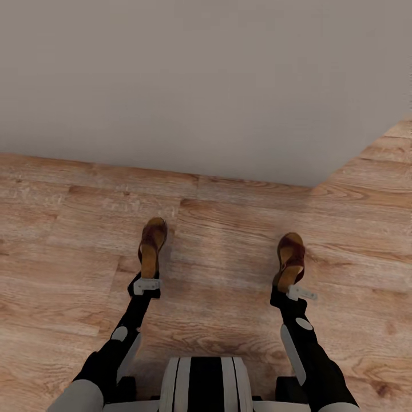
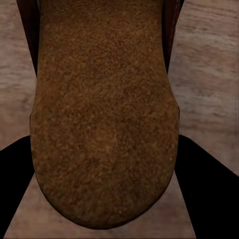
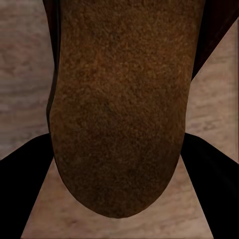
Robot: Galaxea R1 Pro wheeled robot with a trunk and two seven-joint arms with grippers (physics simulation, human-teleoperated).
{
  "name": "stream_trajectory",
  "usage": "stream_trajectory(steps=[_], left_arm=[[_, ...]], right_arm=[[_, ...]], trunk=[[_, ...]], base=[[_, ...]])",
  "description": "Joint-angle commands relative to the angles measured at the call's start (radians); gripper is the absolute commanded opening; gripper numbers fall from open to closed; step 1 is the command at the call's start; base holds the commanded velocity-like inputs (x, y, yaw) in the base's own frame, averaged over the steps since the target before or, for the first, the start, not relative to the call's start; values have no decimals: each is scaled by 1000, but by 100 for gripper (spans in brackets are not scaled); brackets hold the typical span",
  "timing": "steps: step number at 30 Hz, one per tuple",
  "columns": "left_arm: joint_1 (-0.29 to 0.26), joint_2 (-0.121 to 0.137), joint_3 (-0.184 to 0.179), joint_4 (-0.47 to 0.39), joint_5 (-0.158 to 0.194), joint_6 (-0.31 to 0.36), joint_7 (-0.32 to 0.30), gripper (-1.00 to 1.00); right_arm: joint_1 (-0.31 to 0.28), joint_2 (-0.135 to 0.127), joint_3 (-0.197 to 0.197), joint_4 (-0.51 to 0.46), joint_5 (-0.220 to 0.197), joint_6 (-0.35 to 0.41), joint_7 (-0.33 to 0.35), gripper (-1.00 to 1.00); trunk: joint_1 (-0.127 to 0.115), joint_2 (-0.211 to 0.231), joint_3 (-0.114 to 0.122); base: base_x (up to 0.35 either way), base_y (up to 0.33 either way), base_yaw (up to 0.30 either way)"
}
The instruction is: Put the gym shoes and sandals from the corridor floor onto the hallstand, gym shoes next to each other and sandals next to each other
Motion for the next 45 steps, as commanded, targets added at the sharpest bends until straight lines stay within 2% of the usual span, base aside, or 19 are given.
stream_trajectory(steps=[1, 3, 8, 10, 13, 21, 29, 45], left_arm=[[0, 1, -3, -33, 6, 43, -1, -100], [1, 2, -5, -131, 6, 155, -2, -100], [1, 3, -6, -269, 4, 358, -7, -100], [1, 5, -6, -317, 4, 418, -7, -100], [1, 10, -6, -366, 4, 465, -7, -100], [1, 15, -6, -383, 0, 524, -7, -100], [3, 15, -7, -383, -1, 530, -7, -100], [4, 15, -12, -380, -1, 528, -24, -100]], right_arm=[[0, 0, -1, -2, -8, 4, -3, -100], [2, 0, 0, -1, -7, 3, -3, -100], [3, 0, 1, -1, -7, 2, -3, -100], [3, 0, 1, 0, -7, 2, -3, -100], [3, 0, 2, -1, -7, 2, -3, -100], [1, 1, 2, -22, -6, 2, -4, -100], [1, 2, 2, -113, -7, 2, -7, -100], [1, 2, 1, -124, -7, 2, -7, -100]], trunk=[[-1, 0, 3], [-1, 1, 11], [-4, 2, 31], [-5, 2, 38], [-6, 3, 50], [-10, 5, 81], [-13, 7, 115], [-20, 10, 194]], base=[[0, 0, 0], [0, 0, 0], [0, 0, 0], [0, 0, 0], [0, 0, 0], [0, 0, 0], [0, 0, -72], [0, 0, -237]])
